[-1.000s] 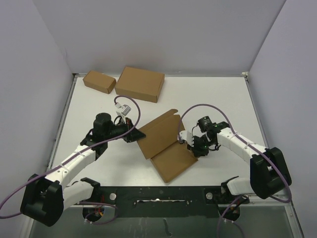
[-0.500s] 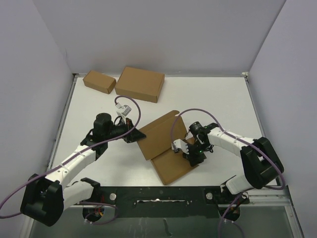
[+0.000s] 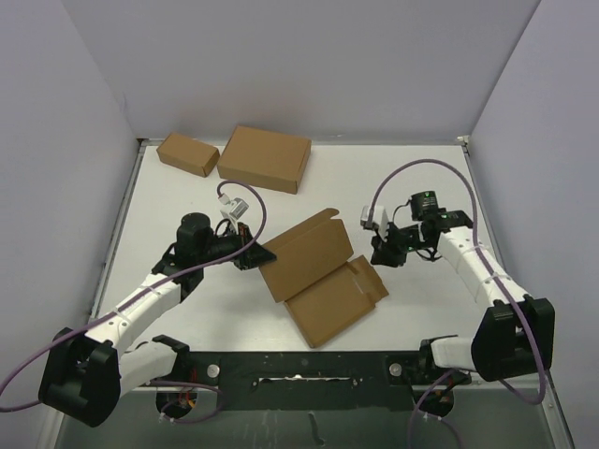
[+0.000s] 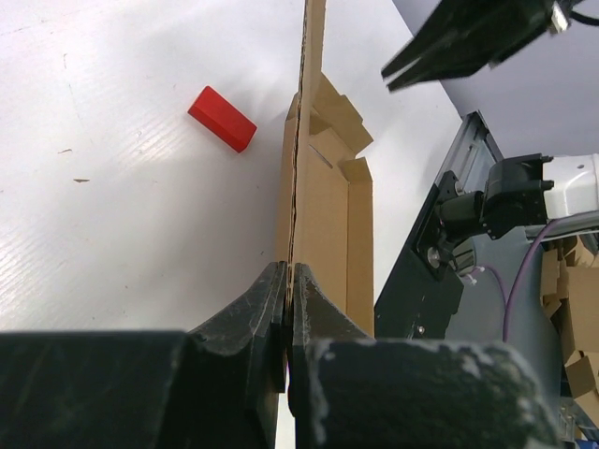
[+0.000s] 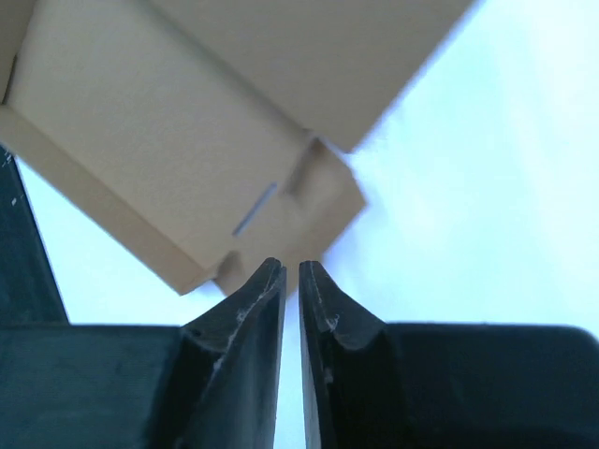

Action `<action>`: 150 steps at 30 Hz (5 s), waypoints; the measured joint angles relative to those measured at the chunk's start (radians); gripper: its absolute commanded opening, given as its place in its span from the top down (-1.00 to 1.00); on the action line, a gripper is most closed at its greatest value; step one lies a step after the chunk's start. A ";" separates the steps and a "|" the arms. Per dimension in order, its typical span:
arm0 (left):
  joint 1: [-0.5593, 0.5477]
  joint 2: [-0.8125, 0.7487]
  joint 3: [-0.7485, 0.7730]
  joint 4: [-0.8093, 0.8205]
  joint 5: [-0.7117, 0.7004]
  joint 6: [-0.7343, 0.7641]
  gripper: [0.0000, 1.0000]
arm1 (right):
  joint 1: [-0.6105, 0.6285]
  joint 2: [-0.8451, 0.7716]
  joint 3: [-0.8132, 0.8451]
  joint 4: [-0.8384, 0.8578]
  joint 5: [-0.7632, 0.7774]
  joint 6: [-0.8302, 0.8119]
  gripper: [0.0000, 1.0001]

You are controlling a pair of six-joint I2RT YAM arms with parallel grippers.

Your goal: Fold the paper box

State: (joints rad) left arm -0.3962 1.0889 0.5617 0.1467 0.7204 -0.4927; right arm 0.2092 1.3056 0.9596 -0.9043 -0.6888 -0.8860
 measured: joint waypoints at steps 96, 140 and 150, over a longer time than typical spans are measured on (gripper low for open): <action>0.010 0.046 0.013 -0.008 -0.055 0.033 1.00 | -0.090 0.735 0.279 -0.292 -0.523 0.064 0.96; 0.009 0.053 0.013 -0.031 -0.055 0.033 1.00 | 0.091 0.371 0.082 0.039 -0.027 0.240 1.00; 0.009 0.053 0.013 -0.031 -0.055 0.033 1.00 | 0.120 0.303 0.054 0.067 0.055 0.233 0.49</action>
State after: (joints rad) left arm -0.3870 1.1423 0.5751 0.1162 0.6659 -0.4599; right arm 0.3290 1.6089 1.0138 -0.8375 -0.6338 -0.6525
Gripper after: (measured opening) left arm 0.021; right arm 0.169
